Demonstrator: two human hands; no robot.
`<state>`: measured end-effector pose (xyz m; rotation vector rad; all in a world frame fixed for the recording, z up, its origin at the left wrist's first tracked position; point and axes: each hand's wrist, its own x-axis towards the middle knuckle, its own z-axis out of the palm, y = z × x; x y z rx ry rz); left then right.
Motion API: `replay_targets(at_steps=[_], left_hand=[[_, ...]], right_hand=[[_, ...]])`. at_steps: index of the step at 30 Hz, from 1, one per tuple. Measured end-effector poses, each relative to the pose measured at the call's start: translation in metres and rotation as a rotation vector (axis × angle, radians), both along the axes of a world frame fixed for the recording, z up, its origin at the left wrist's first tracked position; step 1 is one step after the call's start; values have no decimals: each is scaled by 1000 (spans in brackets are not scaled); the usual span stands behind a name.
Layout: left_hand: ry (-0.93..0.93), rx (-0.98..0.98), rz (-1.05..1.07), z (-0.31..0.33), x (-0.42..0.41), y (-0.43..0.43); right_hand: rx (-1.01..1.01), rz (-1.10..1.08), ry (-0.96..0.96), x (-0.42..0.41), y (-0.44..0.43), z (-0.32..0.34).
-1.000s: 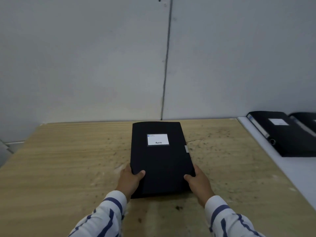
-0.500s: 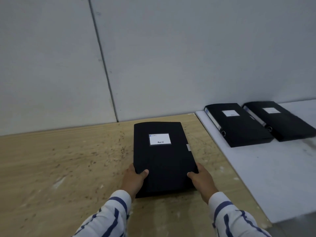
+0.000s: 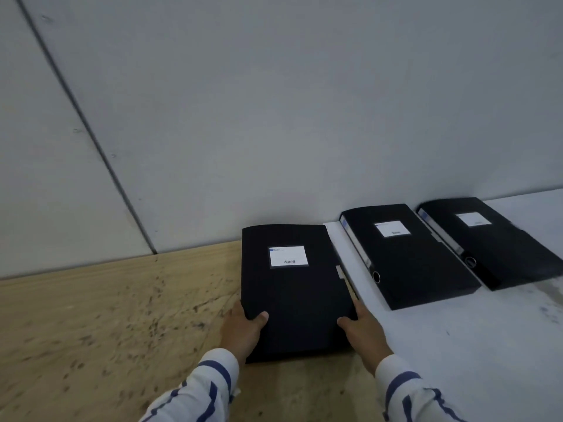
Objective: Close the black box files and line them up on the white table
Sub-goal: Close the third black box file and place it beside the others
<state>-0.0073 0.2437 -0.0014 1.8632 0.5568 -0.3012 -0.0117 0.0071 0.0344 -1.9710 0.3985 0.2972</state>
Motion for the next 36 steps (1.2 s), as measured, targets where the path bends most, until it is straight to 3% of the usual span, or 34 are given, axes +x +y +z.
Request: replay_targets(at_steps=[11, 28, 36], left_hand=[[61, 109, 85, -20, 36, -35], [97, 275, 100, -9, 46, -55], [49, 378, 122, 2, 33, -66]], right_hand=[[-74, 87, 35, 60, -31, -16], [-270, 156, 38, 75, -38, -27], [-342, 216, -79, 61, -39, -20]])
